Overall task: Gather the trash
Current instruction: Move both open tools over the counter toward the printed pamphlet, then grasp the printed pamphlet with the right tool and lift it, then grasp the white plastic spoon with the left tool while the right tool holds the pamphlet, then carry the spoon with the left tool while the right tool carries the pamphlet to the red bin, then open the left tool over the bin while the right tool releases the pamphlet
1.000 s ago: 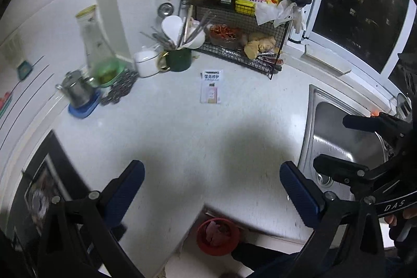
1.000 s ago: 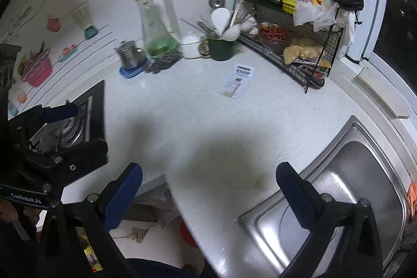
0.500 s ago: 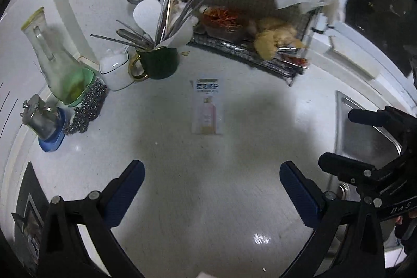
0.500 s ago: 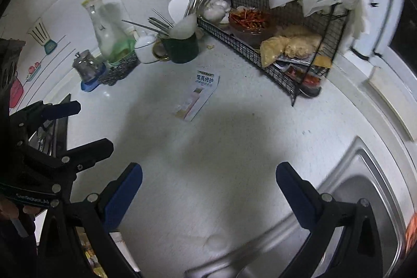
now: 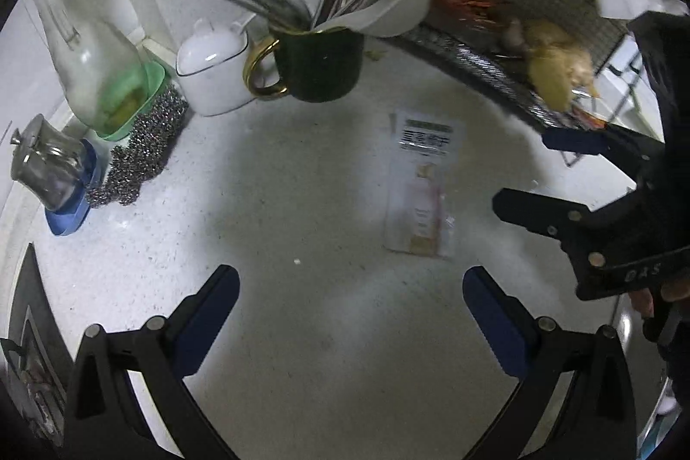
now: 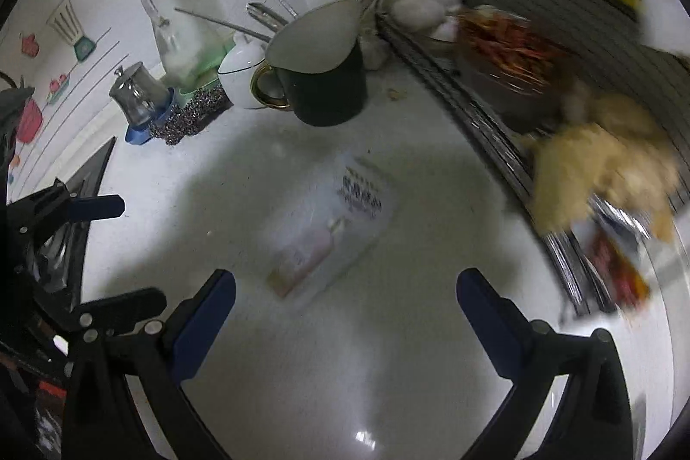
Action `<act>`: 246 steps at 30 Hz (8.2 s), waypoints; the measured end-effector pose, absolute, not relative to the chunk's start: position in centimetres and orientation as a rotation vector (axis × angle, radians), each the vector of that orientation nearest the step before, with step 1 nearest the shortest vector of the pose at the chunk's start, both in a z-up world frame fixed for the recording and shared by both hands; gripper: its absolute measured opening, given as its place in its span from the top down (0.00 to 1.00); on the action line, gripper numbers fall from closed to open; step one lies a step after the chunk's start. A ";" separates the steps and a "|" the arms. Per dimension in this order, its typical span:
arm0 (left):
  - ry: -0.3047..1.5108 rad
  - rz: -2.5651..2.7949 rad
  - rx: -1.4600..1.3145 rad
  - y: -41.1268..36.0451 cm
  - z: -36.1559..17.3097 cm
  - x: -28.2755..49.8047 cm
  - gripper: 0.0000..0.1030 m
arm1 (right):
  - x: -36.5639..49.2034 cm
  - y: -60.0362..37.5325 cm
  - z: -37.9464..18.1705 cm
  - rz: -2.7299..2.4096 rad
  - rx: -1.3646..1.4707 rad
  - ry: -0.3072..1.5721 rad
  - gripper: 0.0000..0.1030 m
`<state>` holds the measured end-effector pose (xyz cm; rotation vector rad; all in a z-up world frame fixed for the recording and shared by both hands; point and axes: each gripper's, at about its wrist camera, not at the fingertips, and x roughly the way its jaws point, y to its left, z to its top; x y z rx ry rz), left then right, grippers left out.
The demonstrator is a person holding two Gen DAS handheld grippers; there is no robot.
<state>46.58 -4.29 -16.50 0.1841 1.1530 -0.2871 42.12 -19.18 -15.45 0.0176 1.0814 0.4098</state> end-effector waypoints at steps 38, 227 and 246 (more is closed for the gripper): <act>1.172 -0.271 0.172 -3.6 -19.0 49.6 0.00 | 46.4 -16.3 -20.1 0.611 -0.128 1.111 1.00; 1.242 -0.522 0.282 10.1 -43.4 9.8 0.18 | 7.8 -4.1 -38.6 0.175 0.108 1.288 1.00; 1.267 -0.368 0.248 15.7 -46.7 7.9 0.00 | 11.1 1.0 -43.4 0.369 -0.130 1.286 0.99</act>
